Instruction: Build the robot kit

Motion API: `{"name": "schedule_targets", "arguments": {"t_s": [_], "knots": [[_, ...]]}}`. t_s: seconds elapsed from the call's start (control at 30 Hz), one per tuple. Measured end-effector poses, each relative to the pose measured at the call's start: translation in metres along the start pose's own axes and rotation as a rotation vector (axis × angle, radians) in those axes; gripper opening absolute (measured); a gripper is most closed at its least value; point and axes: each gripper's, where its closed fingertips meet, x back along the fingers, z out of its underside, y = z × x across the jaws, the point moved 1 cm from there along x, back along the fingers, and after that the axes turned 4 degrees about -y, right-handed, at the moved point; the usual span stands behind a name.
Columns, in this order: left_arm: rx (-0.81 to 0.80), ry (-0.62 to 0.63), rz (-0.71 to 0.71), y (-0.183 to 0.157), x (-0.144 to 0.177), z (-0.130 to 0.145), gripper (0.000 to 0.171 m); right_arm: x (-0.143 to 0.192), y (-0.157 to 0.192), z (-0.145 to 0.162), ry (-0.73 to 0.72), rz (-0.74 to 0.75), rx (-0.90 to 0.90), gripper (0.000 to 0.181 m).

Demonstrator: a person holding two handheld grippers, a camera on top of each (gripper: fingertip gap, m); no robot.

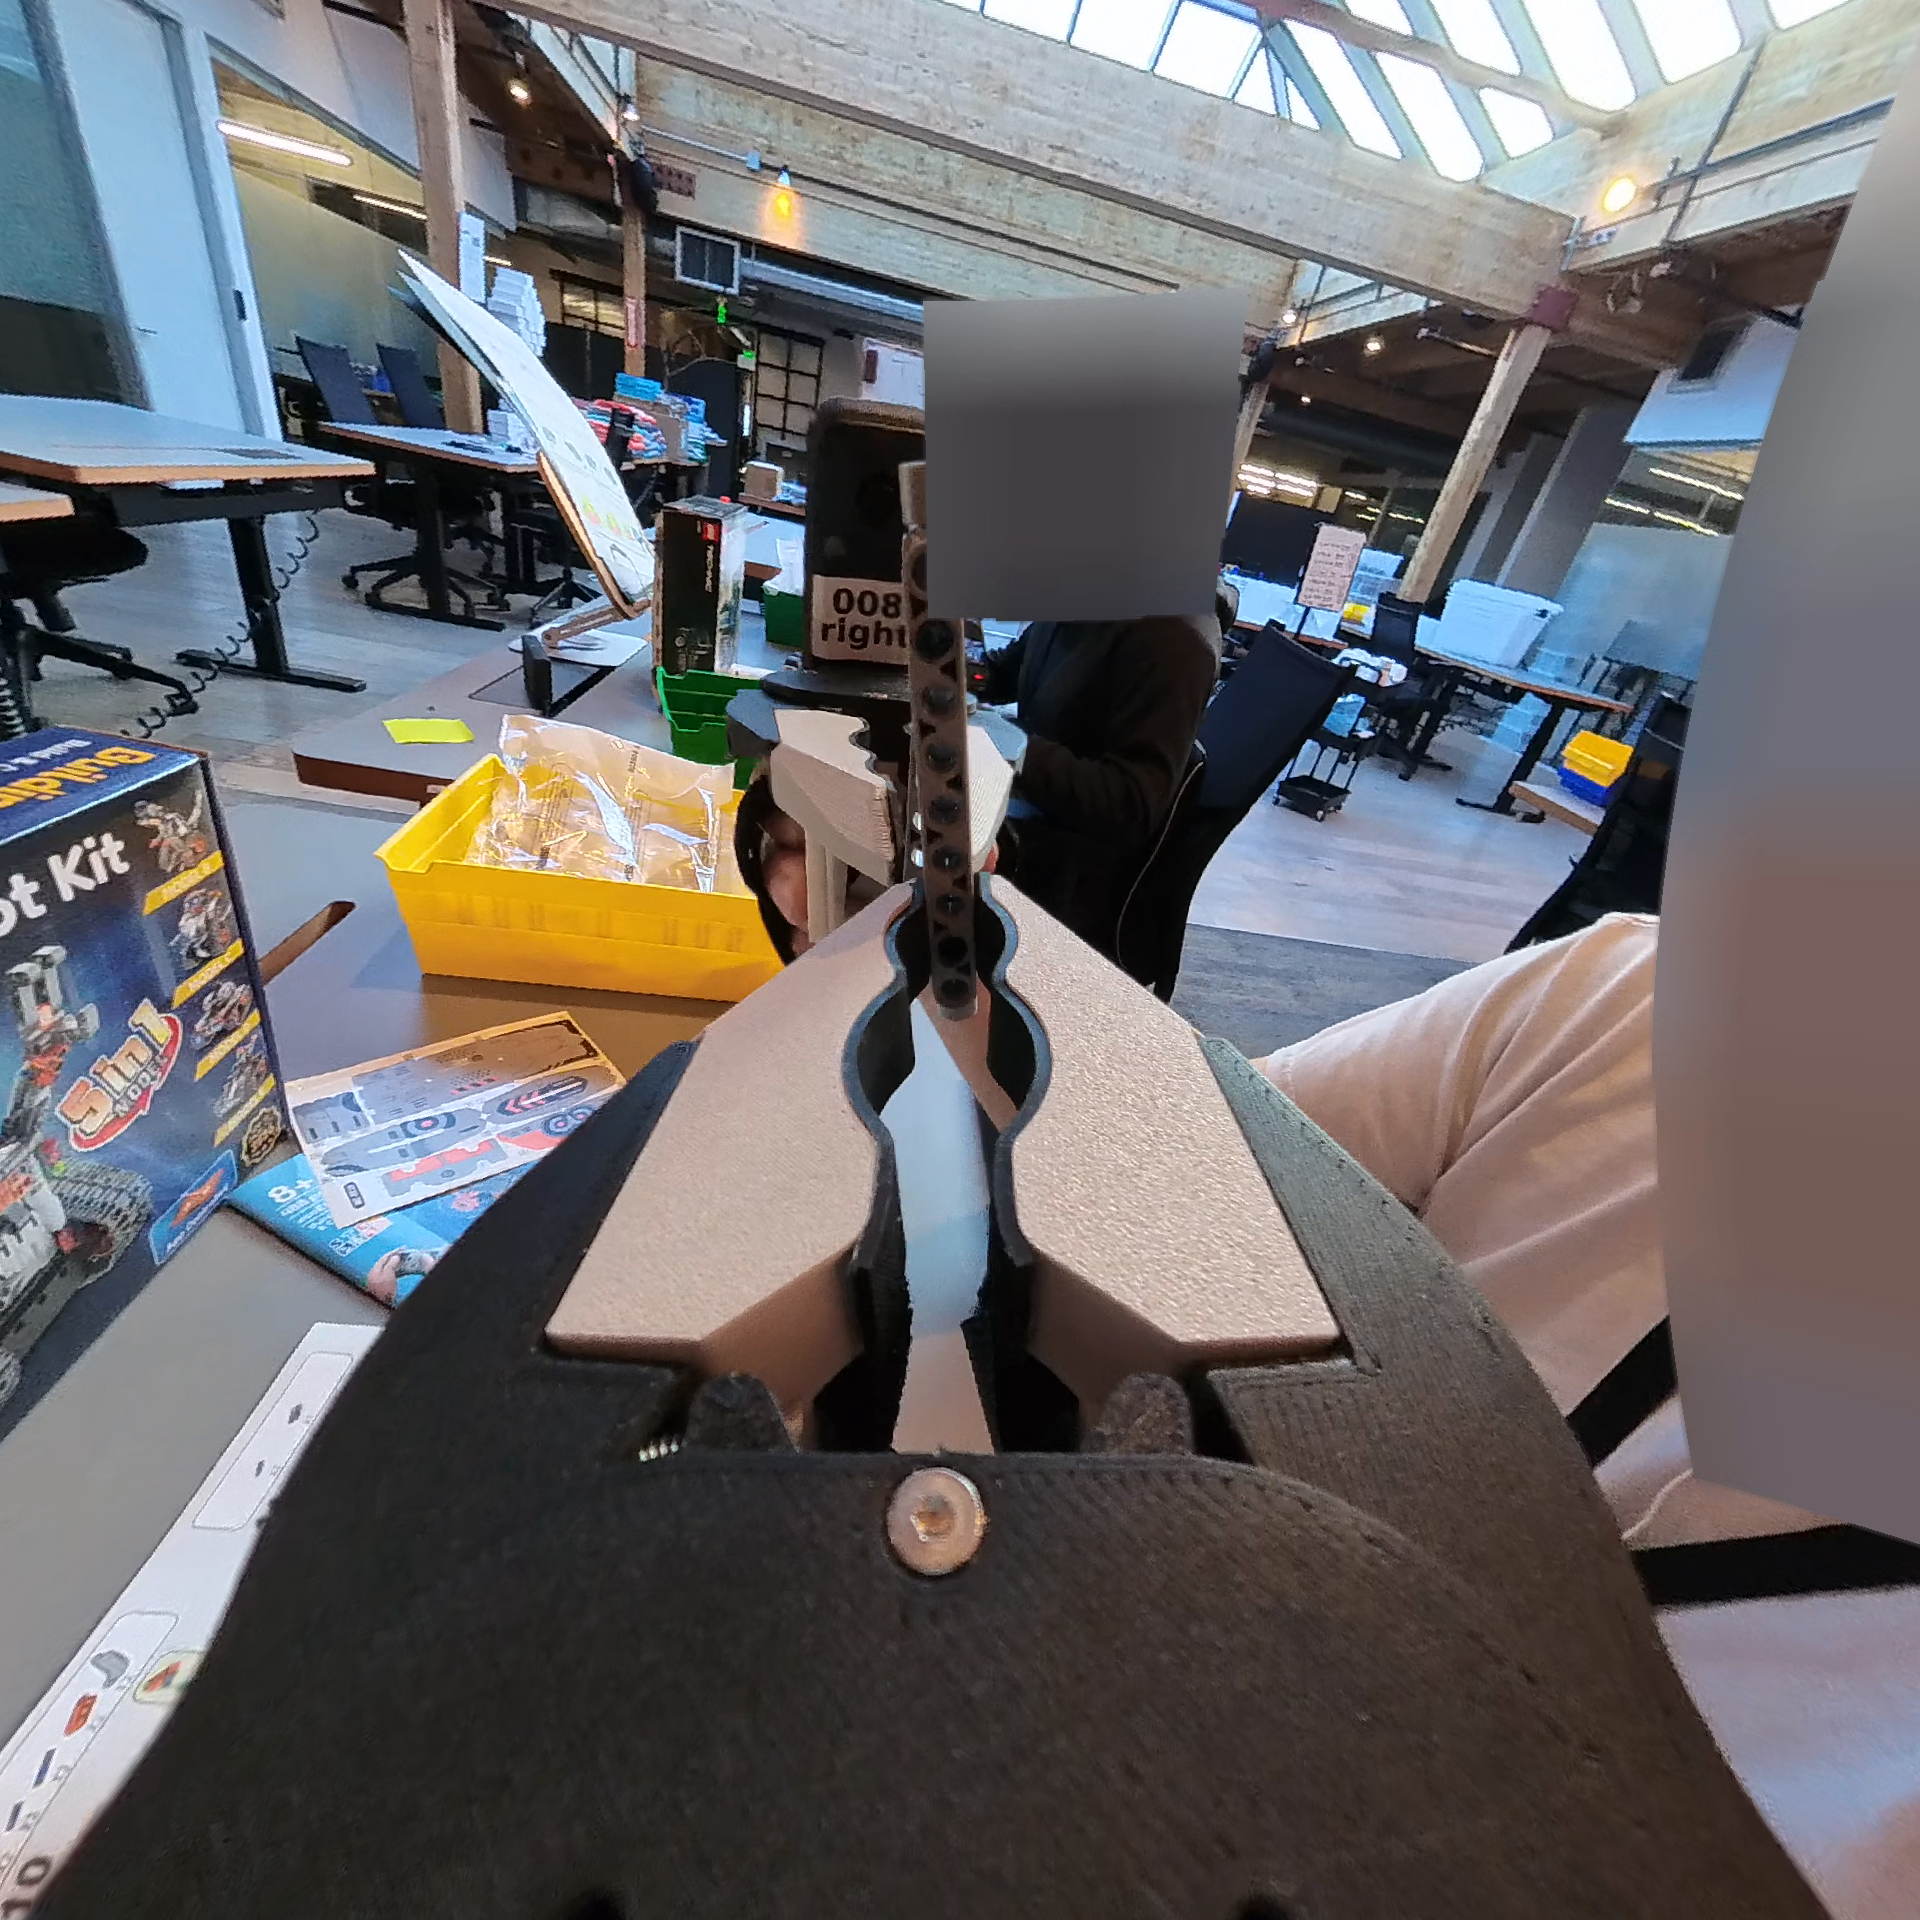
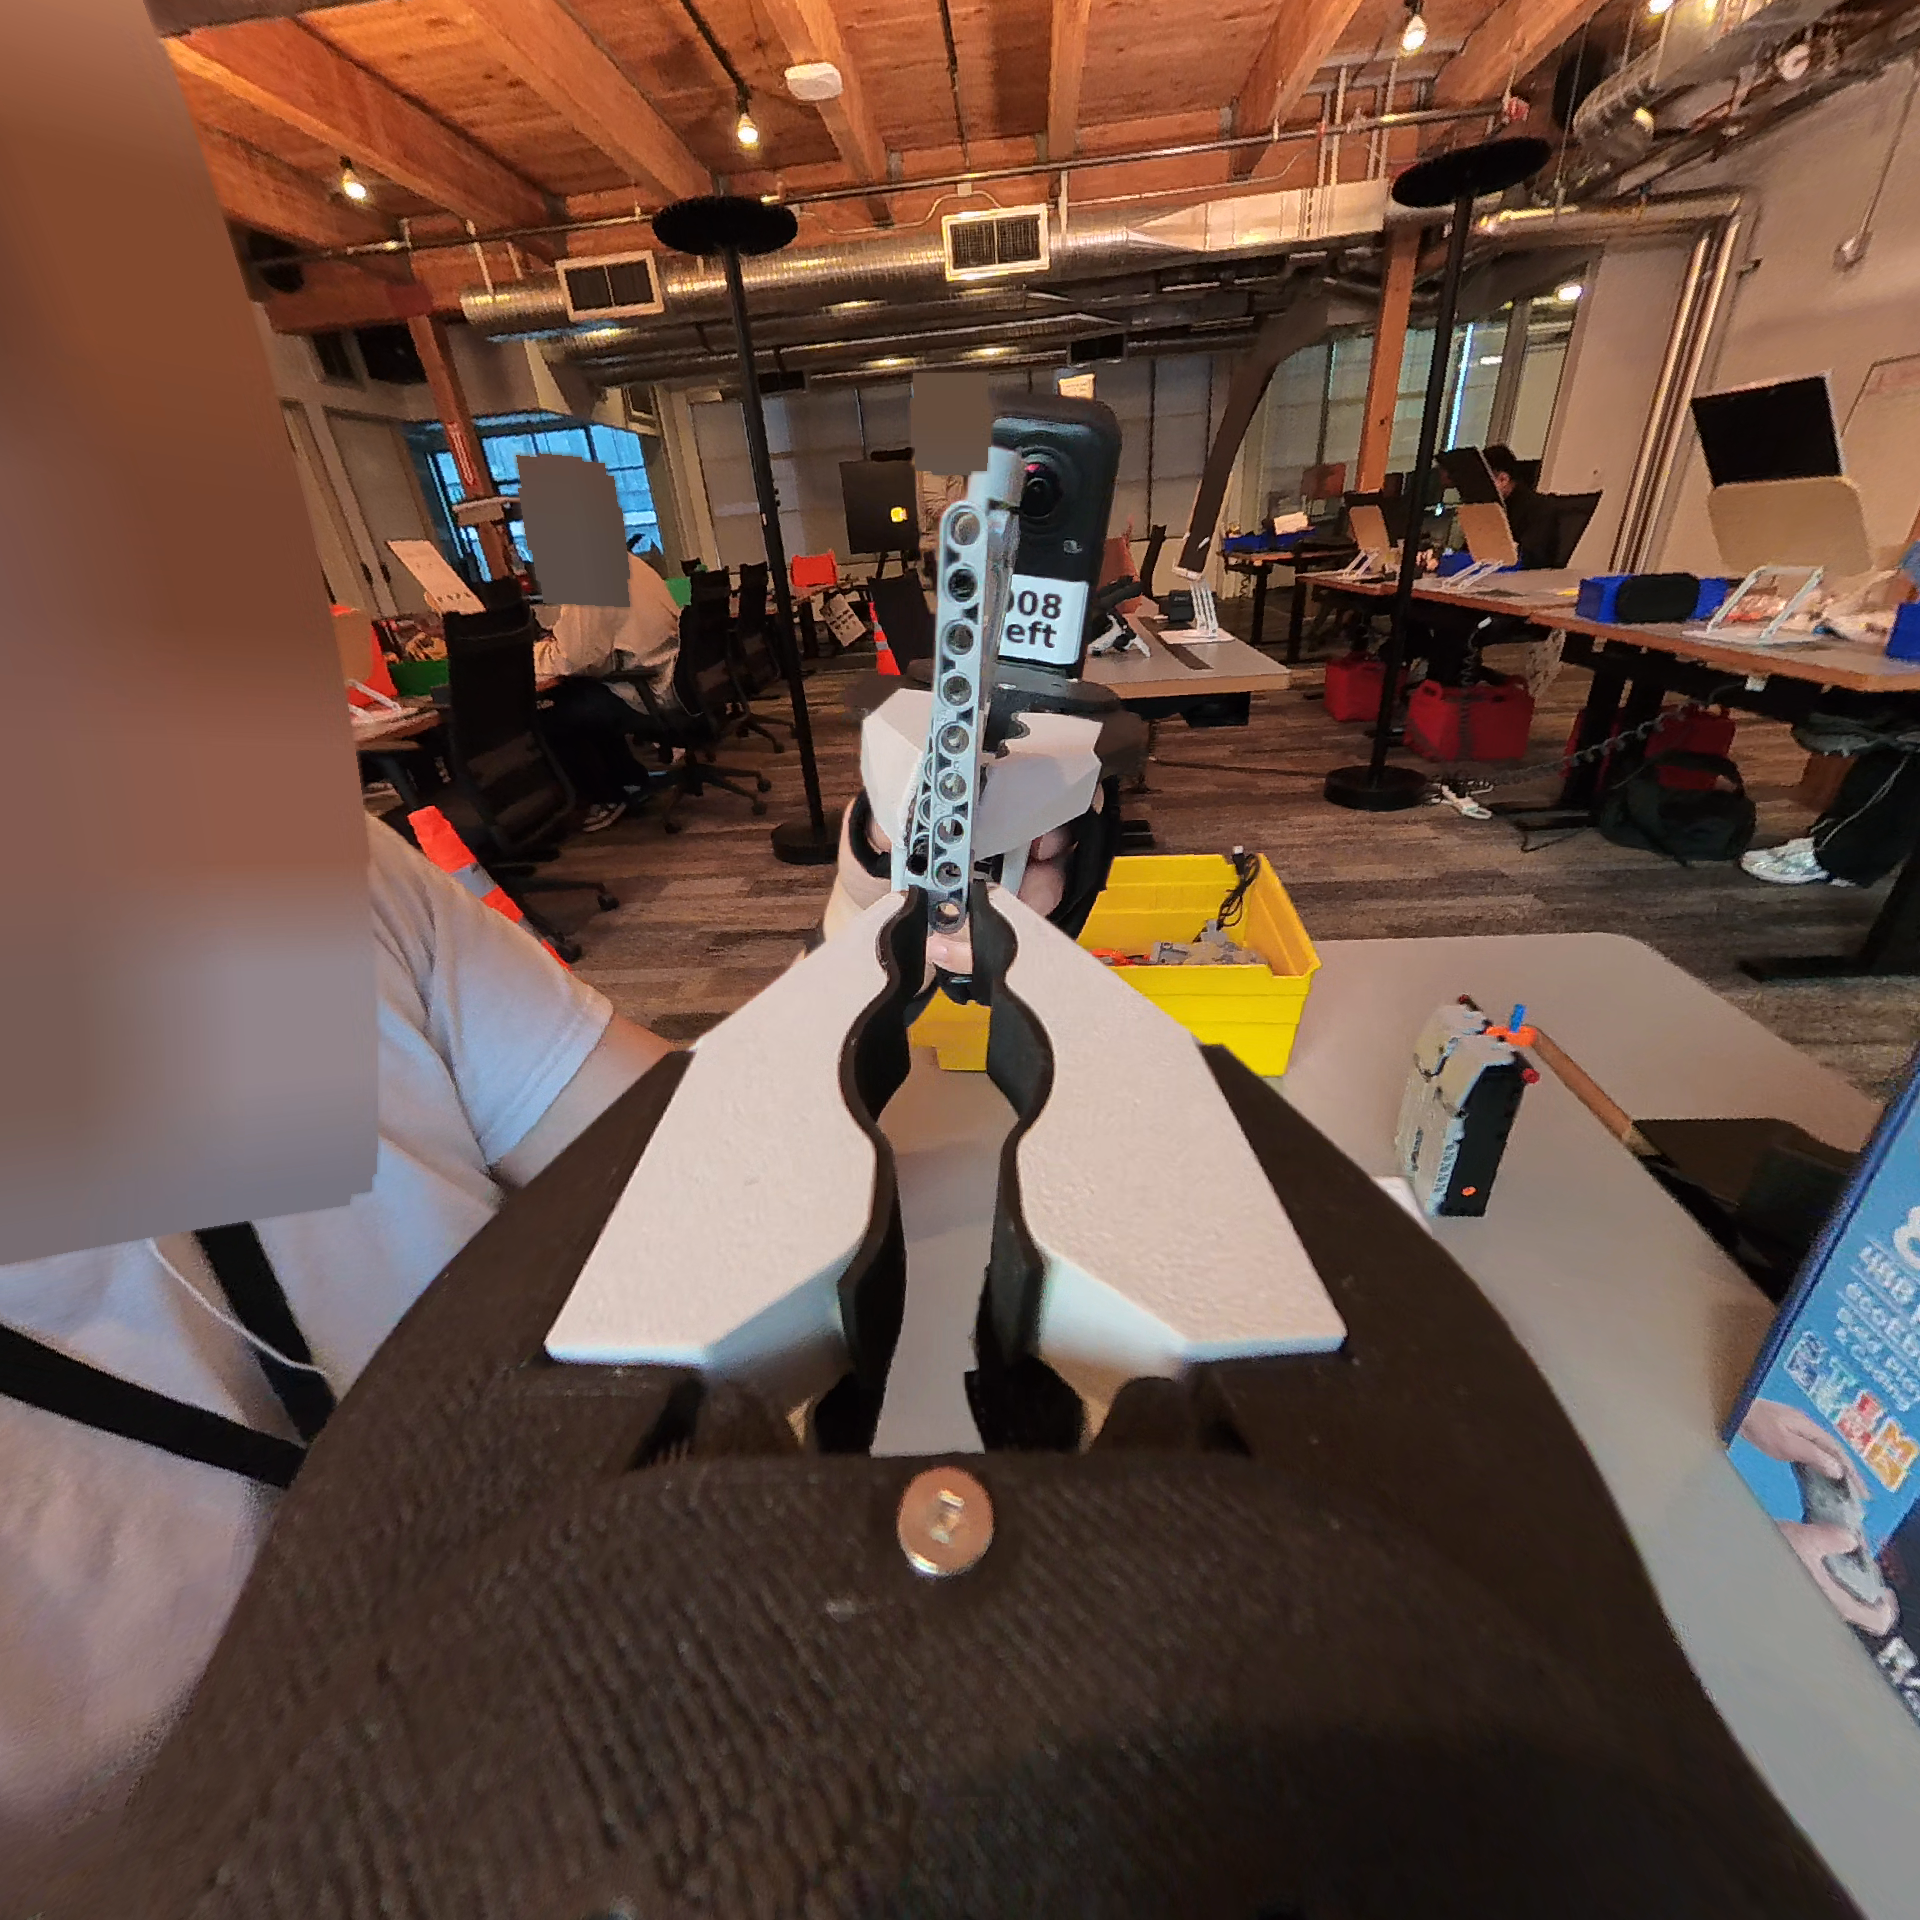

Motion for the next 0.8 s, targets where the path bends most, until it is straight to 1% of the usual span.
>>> {"name": "schedule_targets", "arguments": {"t_s": [0.07, 0.13, 0.23, 0.3, 0.37, 0.4, 0.43, 0.53, 0.57, 0.6, 0.63, 0.7, 0.77, 0.8], "knots": [[0.001, 0.008, -0.004, 0.000, 0.000, 0.001, 0.005, 0.002, 0.000, -0.002, -0.004, 0.018, 0.035, 0.009], [0.000, 0.063, -0.013, 0.002, -0.001, 0.010, 0.005, 0.008, -0.001, -0.017, -0.082, 0.044, 0.037, 0.024], [-0.017, 0.115, -0.040, 0.006, -0.007, 0.019, 0.005, 0.016, -0.006, -0.035, -0.181, 0.127, 0.083, 0.024], [-0.023, 0.140, -0.046, 0.006, -0.011, 0.024, 0.005, 0.017, -0.005, -0.037, -0.173, 0.159, 0.124, 0.024], [-0.029, 0.153, -0.055, 0.007, -0.015, 0.026, 0.005, 0.016, -0.002, -0.032, -0.127, 0.143, 0.123, 0.022], [-0.028, 0.154, -0.050, 0.007, -0.016, 0.027, 0.005, 0.016, -0.001, -0.029, -0.105, 0.136, 0.115, 0.008], [-0.024, 0.155, -0.045, 0.006, -0.016, 0.027, 0.005, 0.017, -0.002, -0.028, -0.097, 0.137, 0.104, 0.006], [-0.072, 0.171, -0.052, 0.006, -0.016, 0.031, 0.005, 0.016, 0.000, -0.025, -0.073, 0.121, 0.071, 0.006], [-0.104, 0.167, -0.066, 0.007, -0.016, 0.030, 0.006, 0.014, 0.001, -0.024, -0.062, 0.121, 0.080, 0.006], [-0.131, 0.138, -0.085, 0.007, -0.015, 0.025, 0.019, 0.013, 0.002, -0.021, -0.041, 0.123, 0.083, 0.006], [-0.146, 0.091, -0.106, 0.007, -0.014, 0.016, 0.027, 0.010, 0.002, -0.019, -0.025, 0.124, 0.089, 0.006], [-0.146, 0.018, -0.116, 0.006, -0.011, 0.004, 0.024, 0.005, 0.006, -0.016, -0.007, 0.112, 0.108, 0.006], [-0.141, -0.005, -0.093, 0.003, -0.009, 0.000, 0.012, 0.000, 0.007, -0.014, 0.005, 0.117, 0.123, 0.006], [-0.137, -0.017, -0.077, 0.001, -0.009, -0.001, 0.010, -0.002, 0.007, -0.012, 0.016, 0.116, 0.133, 0.006]]}}
